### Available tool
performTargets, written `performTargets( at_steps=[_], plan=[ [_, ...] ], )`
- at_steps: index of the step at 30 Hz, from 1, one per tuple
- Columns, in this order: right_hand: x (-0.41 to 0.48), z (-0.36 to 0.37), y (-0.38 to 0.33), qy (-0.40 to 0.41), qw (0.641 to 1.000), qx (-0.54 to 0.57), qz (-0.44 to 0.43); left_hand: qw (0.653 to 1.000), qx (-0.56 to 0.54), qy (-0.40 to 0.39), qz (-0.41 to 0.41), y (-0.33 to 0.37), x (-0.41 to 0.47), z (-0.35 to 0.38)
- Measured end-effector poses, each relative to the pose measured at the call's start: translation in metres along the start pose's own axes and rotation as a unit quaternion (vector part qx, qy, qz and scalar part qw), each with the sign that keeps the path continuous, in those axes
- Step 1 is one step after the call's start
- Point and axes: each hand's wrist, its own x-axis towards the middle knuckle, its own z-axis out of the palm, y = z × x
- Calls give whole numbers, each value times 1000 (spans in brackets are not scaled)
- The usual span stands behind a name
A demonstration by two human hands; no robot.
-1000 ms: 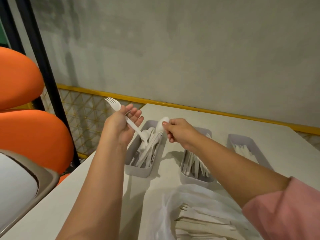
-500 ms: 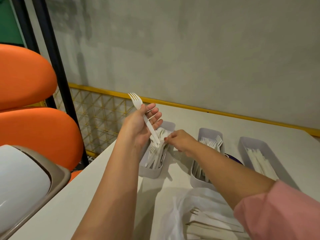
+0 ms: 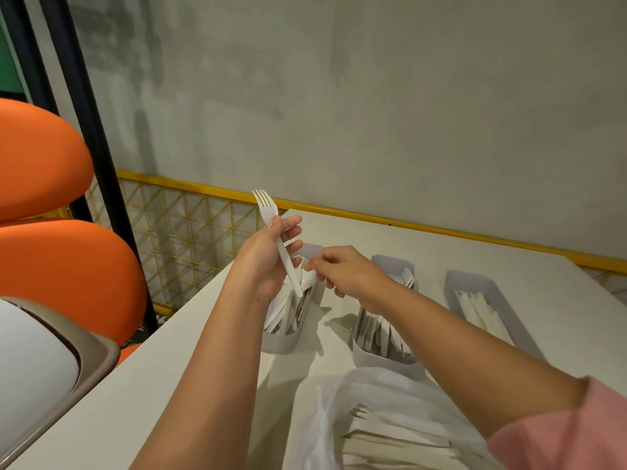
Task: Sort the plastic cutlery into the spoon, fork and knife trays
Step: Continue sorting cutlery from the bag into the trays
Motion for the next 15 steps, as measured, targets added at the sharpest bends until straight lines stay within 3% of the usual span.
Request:
performTargets(
  at_steps=[10,15],
  plan=[
    [-40,-14,1,-32,997,57,-40,996,55,-57,-48,-22,-14,30],
    [-52,-33,20,-9,997,74,2,976,193,-78,-59,-30,-27,49]
  ],
)
